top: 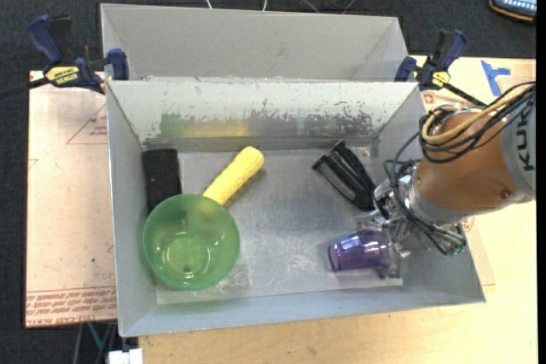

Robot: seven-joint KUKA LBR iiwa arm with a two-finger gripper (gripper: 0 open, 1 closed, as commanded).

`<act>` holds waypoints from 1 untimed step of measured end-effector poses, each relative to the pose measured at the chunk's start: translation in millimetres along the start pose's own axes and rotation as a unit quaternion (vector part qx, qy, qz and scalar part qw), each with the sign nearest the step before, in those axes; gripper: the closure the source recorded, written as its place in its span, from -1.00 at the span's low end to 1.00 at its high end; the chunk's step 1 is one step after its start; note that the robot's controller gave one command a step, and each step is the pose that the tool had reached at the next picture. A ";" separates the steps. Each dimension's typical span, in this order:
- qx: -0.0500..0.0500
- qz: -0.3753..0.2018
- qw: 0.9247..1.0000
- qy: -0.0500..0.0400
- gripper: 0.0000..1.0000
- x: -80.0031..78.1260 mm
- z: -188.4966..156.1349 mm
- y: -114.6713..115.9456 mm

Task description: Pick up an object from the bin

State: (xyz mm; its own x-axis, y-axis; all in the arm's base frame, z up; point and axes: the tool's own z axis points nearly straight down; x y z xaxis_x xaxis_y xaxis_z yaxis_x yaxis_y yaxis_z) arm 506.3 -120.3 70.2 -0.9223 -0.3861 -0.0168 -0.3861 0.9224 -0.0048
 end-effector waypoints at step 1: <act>0.000 0.040 0.999 -0.001 1.00 -17.1 -39.7 -9.3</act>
Offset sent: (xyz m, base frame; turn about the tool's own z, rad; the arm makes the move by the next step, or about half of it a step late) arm 0.0000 0.0000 0.0000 0.0000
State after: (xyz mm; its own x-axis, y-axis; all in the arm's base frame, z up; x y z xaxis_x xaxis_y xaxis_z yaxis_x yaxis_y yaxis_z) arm 524.9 -122.4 110.2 -0.9502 -0.3111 -0.0194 -0.3111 0.9504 -0.0028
